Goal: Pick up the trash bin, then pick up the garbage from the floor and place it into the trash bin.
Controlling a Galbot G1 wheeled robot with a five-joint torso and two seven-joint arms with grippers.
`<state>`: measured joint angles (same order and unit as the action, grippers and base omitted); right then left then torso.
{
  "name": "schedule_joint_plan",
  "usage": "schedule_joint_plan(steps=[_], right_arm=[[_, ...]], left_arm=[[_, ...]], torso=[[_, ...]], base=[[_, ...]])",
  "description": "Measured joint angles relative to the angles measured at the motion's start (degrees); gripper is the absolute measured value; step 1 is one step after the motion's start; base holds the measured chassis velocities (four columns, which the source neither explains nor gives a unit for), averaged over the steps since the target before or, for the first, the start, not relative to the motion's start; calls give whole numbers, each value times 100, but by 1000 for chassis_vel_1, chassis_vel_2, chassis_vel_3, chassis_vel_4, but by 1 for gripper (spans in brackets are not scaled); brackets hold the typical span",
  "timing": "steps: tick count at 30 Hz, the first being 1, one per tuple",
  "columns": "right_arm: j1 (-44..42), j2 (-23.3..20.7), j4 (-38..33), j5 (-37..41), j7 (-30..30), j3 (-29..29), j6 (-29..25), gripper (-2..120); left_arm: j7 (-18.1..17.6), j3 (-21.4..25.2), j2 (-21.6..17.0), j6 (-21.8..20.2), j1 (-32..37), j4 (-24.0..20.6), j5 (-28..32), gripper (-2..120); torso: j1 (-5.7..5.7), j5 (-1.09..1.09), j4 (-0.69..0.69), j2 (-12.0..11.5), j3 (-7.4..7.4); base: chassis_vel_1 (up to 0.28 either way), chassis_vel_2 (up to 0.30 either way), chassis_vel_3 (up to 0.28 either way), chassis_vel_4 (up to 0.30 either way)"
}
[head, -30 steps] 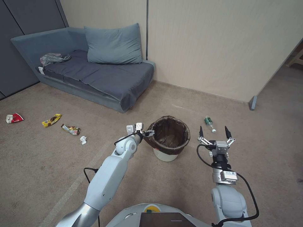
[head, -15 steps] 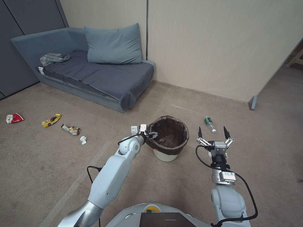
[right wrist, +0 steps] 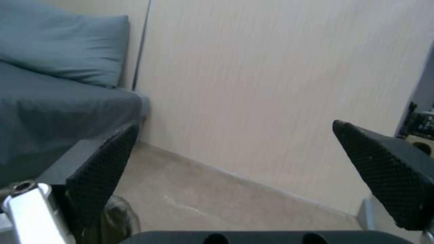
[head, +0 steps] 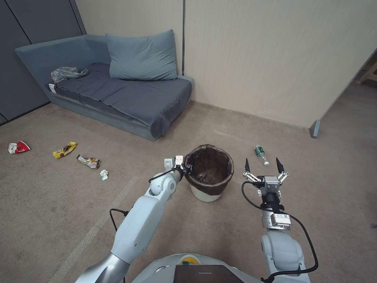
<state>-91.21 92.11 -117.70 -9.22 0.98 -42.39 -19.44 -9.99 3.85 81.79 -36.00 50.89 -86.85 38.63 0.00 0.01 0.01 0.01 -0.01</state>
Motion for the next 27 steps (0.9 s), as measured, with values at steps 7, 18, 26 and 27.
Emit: schedule_joint_plan(steps=[7,18,26,27], right_arm=[[11,2,30,-57,13,30,-14,100],[127,2,66,-202,-329,74,7,100],[196,0,76,57,-328,80,-155,100],[196,-1,85,53,-321,82,-169,100]], left_arm=[[-95,-6,45,0,66,-26,-76,4],[-159,48,62,12,157,-41,-174,4],[-543,202,143,195,247,-116,-268,4],[-605,254,161,229,289,-192,-303,4]], torso=[[0,0,0,1,-1],[0,0,0,1,0],[0,-3,-2,-1,3],[0,-4,-4,-1,4]], base=[[0,0,0,0],[0,0,0,0],[0,0,0,0],[0,0,0,0]])
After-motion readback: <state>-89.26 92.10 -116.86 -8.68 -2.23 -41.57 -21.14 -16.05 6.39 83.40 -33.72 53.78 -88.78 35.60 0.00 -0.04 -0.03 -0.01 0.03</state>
